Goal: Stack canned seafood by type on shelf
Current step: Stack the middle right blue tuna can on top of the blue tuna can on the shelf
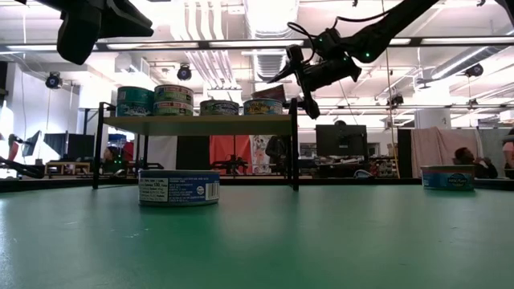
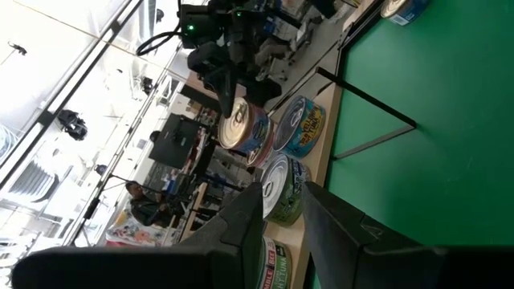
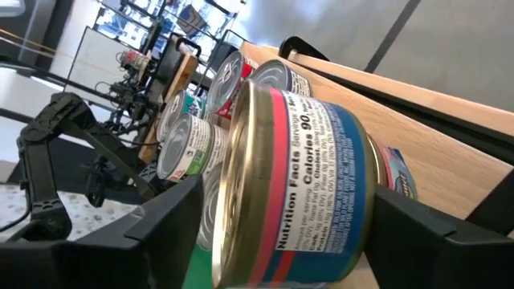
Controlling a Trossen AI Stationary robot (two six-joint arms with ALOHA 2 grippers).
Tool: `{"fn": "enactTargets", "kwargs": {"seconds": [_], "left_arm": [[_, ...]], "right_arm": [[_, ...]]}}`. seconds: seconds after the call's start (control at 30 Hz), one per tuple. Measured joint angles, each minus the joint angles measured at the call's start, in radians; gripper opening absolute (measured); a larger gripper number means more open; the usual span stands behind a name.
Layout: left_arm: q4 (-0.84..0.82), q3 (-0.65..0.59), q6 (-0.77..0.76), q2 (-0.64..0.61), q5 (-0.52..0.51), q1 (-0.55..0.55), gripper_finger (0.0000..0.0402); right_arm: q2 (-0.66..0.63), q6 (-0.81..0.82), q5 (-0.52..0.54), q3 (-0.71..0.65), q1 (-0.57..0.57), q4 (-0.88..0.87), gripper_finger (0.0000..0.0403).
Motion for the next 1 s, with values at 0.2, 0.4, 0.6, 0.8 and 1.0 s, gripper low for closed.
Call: {"fn": "enactTargets", "kwargs": {"seconds": [0.2, 0.4, 0.6, 0.8, 1.0], "left_arm": [[0.000, 0.000, 0.000, 0.000, 0.000, 0.000, 0.0075], [0.000, 0.000, 0.000, 0.000, 0.000, 0.000, 0.0075], [0.000, 0.000, 0.000, 0.000, 0.000, 0.000, 0.0075], [-0.001, 0.000, 0.000, 0.000, 0.000, 0.000, 0.0075], [-0.001, 0.000, -0.008, 0.000, 0.000, 0.000, 0.0075]], "right_arm": [[0.000, 0.004, 0.000, 0.000, 0.000, 0.001, 0.0330], [0.000, 0.027, 0.001, 0.000, 0.000, 0.001, 0.0363], [0.000, 0.071, 0.005, 0.000, 0.000, 0.002, 0.0368], [0.000, 0.079, 0.005, 0.000, 0.000, 0.001, 0.0368], [0.000, 0.074, 0.005, 0.000, 0.000, -0.001, 0.0368]]}}
